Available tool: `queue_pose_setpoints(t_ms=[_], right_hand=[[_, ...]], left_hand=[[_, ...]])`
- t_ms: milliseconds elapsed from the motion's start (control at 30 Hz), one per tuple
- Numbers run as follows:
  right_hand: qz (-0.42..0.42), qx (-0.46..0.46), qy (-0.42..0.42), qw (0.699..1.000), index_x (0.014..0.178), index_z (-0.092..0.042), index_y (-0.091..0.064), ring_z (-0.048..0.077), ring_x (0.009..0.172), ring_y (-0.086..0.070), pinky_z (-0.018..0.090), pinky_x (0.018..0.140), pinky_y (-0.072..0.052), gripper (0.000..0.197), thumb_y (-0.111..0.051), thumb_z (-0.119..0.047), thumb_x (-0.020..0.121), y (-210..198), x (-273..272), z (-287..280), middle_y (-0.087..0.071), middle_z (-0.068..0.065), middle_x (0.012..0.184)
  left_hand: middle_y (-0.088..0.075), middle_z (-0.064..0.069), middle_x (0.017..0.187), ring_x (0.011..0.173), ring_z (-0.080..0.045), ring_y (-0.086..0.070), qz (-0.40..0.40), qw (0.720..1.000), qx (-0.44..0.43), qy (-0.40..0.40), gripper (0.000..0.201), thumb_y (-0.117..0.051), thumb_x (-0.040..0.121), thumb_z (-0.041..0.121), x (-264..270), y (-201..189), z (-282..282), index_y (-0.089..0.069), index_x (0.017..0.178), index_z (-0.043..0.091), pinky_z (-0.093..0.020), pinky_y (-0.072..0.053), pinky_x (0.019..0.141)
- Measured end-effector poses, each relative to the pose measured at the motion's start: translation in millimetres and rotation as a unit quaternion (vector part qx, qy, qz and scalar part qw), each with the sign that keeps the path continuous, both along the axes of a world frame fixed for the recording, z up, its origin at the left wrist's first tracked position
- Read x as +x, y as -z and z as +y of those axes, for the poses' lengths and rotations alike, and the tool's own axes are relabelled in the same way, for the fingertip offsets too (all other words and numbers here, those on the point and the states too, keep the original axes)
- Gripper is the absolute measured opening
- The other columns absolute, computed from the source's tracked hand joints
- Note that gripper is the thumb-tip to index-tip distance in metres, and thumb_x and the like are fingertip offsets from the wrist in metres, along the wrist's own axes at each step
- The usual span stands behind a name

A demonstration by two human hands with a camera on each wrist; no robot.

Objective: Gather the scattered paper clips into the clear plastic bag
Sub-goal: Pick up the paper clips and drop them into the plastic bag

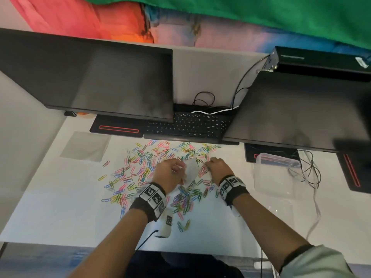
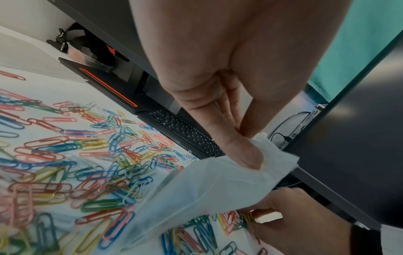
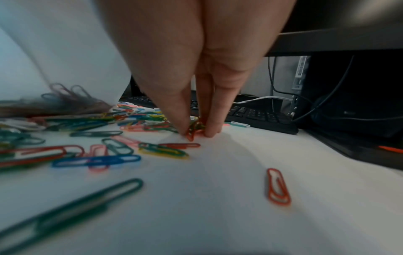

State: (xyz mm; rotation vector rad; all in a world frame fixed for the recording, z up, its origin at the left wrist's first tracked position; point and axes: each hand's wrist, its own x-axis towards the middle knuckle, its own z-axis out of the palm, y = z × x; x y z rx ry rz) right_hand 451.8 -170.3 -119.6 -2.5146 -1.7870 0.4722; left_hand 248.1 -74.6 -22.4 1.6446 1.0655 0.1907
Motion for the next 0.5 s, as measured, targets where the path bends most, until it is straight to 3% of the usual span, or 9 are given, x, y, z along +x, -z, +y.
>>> queue_pose_setpoints(t_ms=[100, 167, 267, 300, 400, 467, 500], right_hand=[[0.011, 0.01, 0.051, 0.999, 0.11, -0.013, -0.069, 0.024, 0.097, -0.06, 0.029, 0.086, -0.05, 0.028, -0.055, -0.003, 0.088, -2.2, 3.5, -3.8, -0.065, 0.007, 0.103], [0.053, 0.053, 0.132, 0.988, 0.109, -0.014, -0.072, 0.024, 0.097, -0.065, 0.029, 0.09, -0.051, 0.027, -0.052, -0.008, 0.092, -6.4, 10.5, -9.2, -0.07, 0.008, 0.104], [0.186, 0.121, 0.284, 0.933, 0.099, -0.013, -0.076, 0.023, 0.095, -0.069, 0.026, 0.096, -0.048, 0.017, -0.066, -0.009, 0.086, -15.2, 22.2, -22.4, -0.074, 0.008, 0.102], [0.271, 0.143, 0.341, 0.889, 0.095, -0.014, -0.077, 0.022, 0.091, -0.071, 0.031, 0.096, -0.051, 0.015, -0.072, -0.008, 0.082, -20.5, 24.6, -27.1, -0.075, 0.008, 0.099], [0.567, 0.198, 0.429, 0.675, 0.1, -0.003, -0.073, 0.025, 0.09, -0.072, 0.034, 0.086, -0.058, 0.02, -0.07, 0.003, 0.081, -49.6, 17.8, -36.9, -0.073, 0.017, 0.101], [0.655, 0.208, 0.41, 0.599, 0.106, 0.005, -0.067, 0.028, 0.093, -0.071, 0.031, 0.086, -0.057, 0.023, -0.065, 0.007, 0.083, -69.6, 4.6, -40.1, -0.071, 0.021, 0.102], [0.672, 0.201, 0.397, 0.592, 0.106, 0.006, -0.067, 0.028, 0.093, -0.071, 0.029, 0.085, -0.057, 0.023, -0.065, 0.007, 0.083, -76.5, -3.2, -40.6, -0.072, 0.021, 0.1]], left_hand=[[-0.076, -0.006, 0.074, 0.062, -0.022, -0.075, 0.009, 1.0, -0.001, 0.006, 0.011, -0.065, 0.093, 0.01, 3.7, 0.7, -3.5, -0.069, 0.088, 0.02, -0.043, -0.064, 0.066], [-0.076, -0.006, 0.074, 0.062, -0.022, -0.075, 0.008, 1.0, 0.0, 0.011, 0.011, -0.066, 0.093, 0.011, 4.9, 1.0, -5.4, -0.069, 0.088, 0.02, -0.044, -0.064, 0.066], [-0.076, -0.006, 0.075, 0.062, -0.022, -0.075, 0.014, 1.0, 0.004, 0.02, 0.01, -0.066, 0.093, 0.012, 6.3, 3.6, -6.6, -0.068, 0.089, 0.021, -0.044, -0.064, 0.065], [-0.076, -0.006, 0.076, 0.062, -0.021, -0.075, 0.017, 1.0, 0.004, 0.022, 0.01, -0.065, 0.093, 0.012, 7.2, 4.7, -6.7, -0.068, 0.09, 0.021, -0.044, -0.064, 0.065], [-0.076, -0.008, 0.076, 0.062, -0.023, -0.075, 0.02, 0.999, 0.007, 0.026, 0.01, -0.064, 0.093, 0.01, 12.0, 6.1, -7.1, -0.069, 0.093, 0.018, -0.044, -0.064, 0.065], [-0.075, -0.01, 0.078, 0.063, -0.023, -0.075, 0.028, 0.999, 0.004, 0.03, 0.01, -0.063, 0.094, 0.009, 18.1, 5.7, -8.9, -0.069, 0.093, 0.017, -0.043, -0.064, 0.064], [-0.075, -0.01, 0.078, 0.063, -0.023, -0.075, 0.032, 0.999, 0.003, 0.031, 0.01, -0.063, 0.094, 0.009, 21.3, 5.5, -10.4, -0.069, 0.093, 0.017, -0.043, -0.064, 0.064]])
